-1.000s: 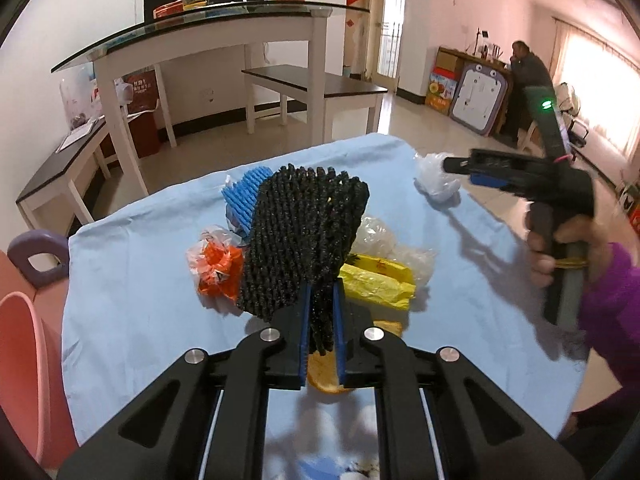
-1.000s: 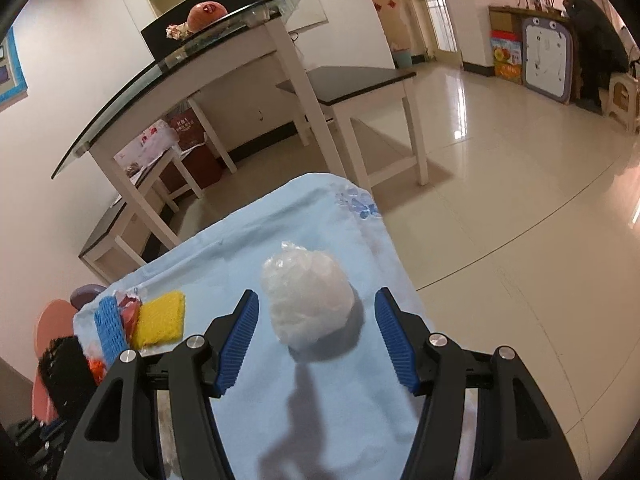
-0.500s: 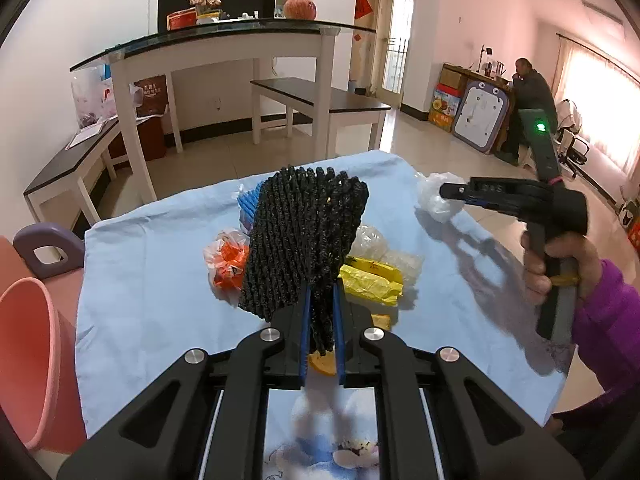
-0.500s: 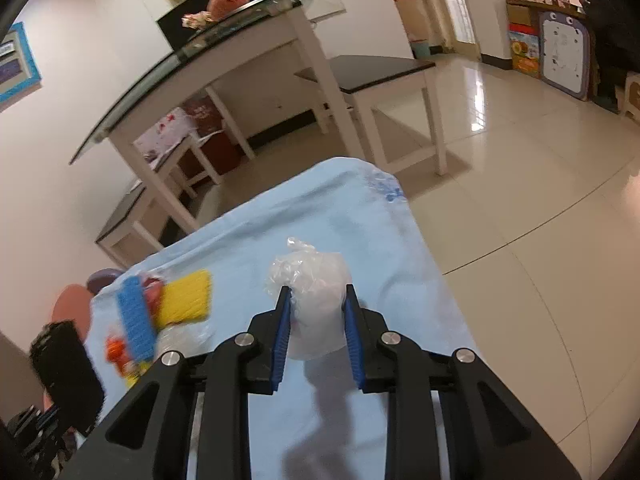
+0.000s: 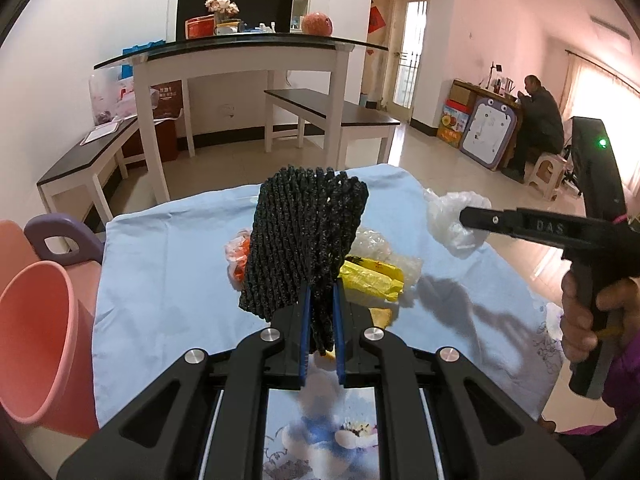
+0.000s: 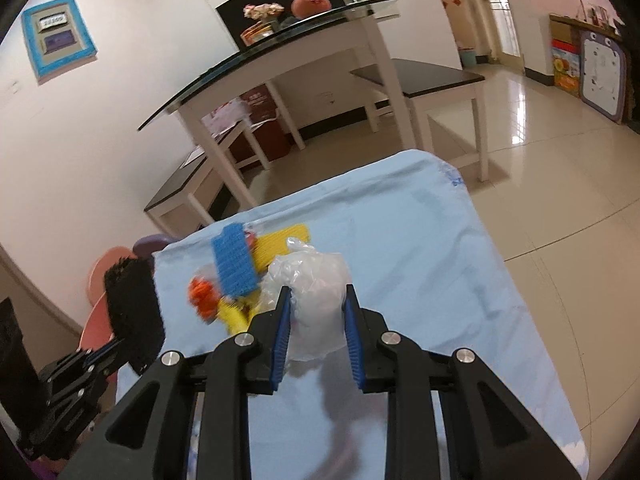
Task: Collect trash
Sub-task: 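Grasp the black mesh net with the left tool while the right tool grasps the clear plastic bag, then carry both items over the pink bucket and open both tools to drop them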
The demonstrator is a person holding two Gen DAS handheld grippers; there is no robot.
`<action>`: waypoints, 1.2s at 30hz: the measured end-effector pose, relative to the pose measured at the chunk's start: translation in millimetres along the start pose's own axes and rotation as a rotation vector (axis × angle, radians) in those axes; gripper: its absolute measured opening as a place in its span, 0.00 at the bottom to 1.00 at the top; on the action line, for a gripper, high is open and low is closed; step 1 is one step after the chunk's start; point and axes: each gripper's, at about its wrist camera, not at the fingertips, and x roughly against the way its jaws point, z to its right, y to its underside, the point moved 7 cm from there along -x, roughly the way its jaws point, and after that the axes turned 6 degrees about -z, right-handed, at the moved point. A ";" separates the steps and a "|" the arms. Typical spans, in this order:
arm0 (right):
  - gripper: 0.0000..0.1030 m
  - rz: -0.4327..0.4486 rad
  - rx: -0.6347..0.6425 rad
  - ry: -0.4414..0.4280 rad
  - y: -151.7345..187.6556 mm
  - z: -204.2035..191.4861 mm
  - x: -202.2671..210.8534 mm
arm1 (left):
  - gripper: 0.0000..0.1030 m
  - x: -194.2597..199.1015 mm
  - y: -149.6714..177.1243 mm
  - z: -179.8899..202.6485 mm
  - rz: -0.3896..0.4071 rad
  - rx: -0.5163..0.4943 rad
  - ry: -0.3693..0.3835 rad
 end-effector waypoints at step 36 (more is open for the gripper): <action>0.24 -0.053 0.262 -0.119 23.2 -222.3 -43.6 | 0.10 94.9 35.7 -131.1 0.202 0.124 -0.156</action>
